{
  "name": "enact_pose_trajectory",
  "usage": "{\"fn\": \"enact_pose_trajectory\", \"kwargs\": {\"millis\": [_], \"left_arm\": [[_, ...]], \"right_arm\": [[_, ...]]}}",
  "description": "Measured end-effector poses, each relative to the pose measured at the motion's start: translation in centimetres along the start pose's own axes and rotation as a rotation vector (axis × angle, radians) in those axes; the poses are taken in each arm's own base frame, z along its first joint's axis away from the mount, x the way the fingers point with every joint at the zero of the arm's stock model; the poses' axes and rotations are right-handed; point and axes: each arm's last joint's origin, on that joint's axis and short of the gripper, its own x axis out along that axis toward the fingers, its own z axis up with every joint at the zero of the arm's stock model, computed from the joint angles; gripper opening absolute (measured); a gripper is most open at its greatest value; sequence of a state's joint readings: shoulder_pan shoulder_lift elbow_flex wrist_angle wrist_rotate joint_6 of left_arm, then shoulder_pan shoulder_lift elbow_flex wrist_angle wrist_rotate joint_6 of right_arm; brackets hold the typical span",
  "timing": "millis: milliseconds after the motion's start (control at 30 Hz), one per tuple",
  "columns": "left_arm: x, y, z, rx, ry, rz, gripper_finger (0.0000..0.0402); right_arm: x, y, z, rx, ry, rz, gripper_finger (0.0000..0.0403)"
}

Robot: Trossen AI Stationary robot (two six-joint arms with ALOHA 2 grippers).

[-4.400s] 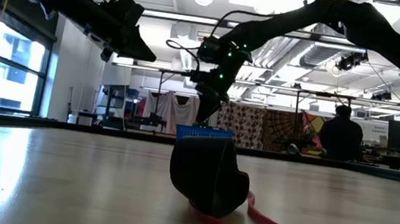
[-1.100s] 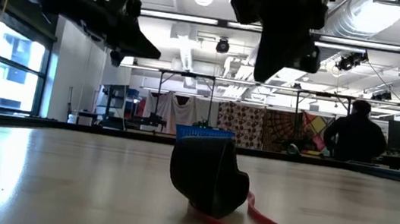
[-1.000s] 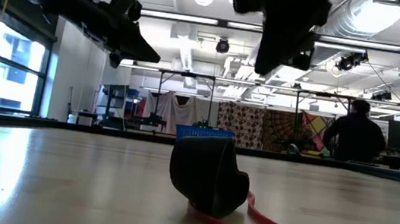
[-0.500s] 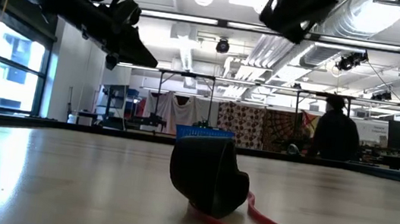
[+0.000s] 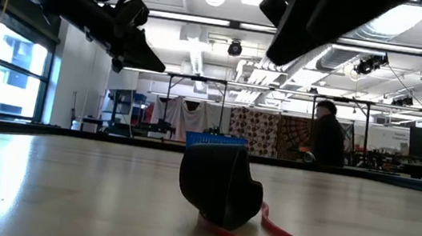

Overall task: Sort rubber bands into baskets
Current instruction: Put the black rubber band into the blue basket

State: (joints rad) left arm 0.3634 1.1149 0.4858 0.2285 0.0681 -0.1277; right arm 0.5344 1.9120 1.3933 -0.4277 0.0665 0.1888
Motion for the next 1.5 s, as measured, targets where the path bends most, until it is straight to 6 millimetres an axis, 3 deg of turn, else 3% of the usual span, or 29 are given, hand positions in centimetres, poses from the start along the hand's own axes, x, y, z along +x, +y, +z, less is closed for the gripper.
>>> {"fn": "enact_pose_trajectory", "kwargs": {"millis": [233,700,900,1200,1500], "left_arm": [[0.0,0.0,0.0,0.019,0.000,0.003,0.0000],[0.0,0.0,0.0,0.051,0.001,0.003,0.0000],[0.0,0.0,0.0,0.053,0.000,0.003,0.0000],[0.0,0.0,0.0,0.034,0.000,0.002,0.0000],[0.0,0.0,0.0,0.025,-0.001,0.002,0.0000]], "right_arm": [[2.7,1.2,-0.8,-0.196,0.003,-0.053,0.0136],[6.8,1.3,-2.3,-0.371,0.040,-0.095,0.0135],[7.3,1.0,-2.1,-0.372,0.003,-0.161,0.0125],[7.4,0.0,-1.6,-0.166,-0.037,-0.141,0.0010],[6.8,-2.6,-0.4,0.247,-0.057,-0.251,0.0003]]}}
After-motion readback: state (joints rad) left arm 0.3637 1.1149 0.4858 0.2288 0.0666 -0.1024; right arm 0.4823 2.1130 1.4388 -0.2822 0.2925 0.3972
